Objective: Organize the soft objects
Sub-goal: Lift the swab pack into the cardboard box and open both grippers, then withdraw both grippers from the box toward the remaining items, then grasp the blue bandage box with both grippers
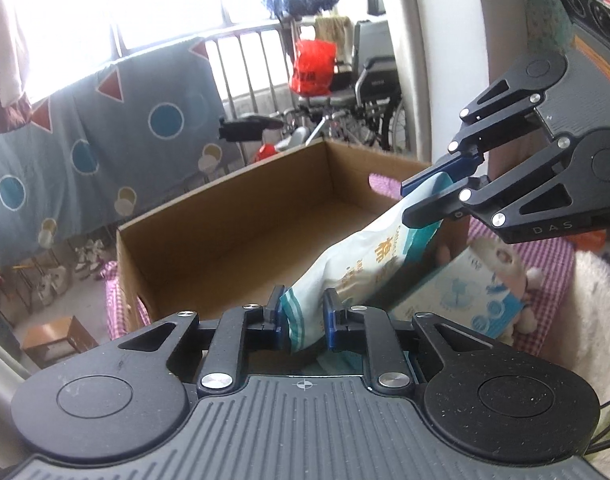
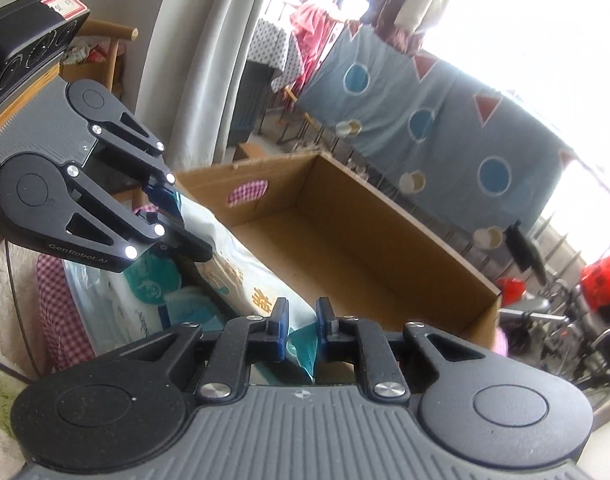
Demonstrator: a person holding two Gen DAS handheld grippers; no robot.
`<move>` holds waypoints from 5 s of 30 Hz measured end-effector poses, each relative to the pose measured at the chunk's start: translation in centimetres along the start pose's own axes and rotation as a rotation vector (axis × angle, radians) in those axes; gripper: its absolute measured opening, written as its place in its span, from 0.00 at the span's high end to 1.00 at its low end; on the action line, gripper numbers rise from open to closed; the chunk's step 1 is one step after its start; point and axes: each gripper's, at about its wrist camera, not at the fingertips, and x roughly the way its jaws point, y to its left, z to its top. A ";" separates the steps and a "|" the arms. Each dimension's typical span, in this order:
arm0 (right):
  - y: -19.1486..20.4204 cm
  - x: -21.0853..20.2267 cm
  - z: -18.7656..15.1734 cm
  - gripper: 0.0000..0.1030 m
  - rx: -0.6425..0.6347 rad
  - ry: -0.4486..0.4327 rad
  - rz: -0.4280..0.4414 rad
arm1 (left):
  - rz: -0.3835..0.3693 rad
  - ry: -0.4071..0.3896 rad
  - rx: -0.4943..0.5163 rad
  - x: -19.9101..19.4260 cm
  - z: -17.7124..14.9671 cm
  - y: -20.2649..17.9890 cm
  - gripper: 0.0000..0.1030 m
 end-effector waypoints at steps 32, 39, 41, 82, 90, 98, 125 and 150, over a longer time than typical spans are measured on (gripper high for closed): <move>-19.9 28.9 3.6 0.78 0.654 0.333 0.308 | 0.236 0.335 -0.188 18.6 6.2 15.0 0.53; -22.3 29.7 1.9 0.78 0.761 0.440 0.214 | 0.167 0.217 -0.375 10.6 6.3 17.1 0.27; -21.4 29.0 1.9 0.78 0.782 0.498 0.232 | 0.170 0.161 -0.399 7.6 6.1 17.2 0.19; -3.6 34.0 9.4 0.40 0.063 0.567 0.130 | 0.101 0.070 -0.716 -0.8 -3.6 14.9 0.01; -5.8 26.5 11.0 0.40 0.180 0.378 0.125 | 0.089 0.014 -0.737 -2.2 -3.8 14.6 0.00; -11.1 11.8 10.4 0.40 0.471 0.104 0.135 | 0.068 0.022 -0.742 -3.1 -3.4 13.5 0.00; -5.0 1.8 -11.3 0.54 1.051 0.099 0.112 | -0.201 0.291 -0.055 6.4 -2.9 -5.9 0.25; -6.2 -2.2 -4.1 0.56 0.941 -0.103 0.118 | -0.052 0.067 -0.050 0.7 3.1 -2.8 0.28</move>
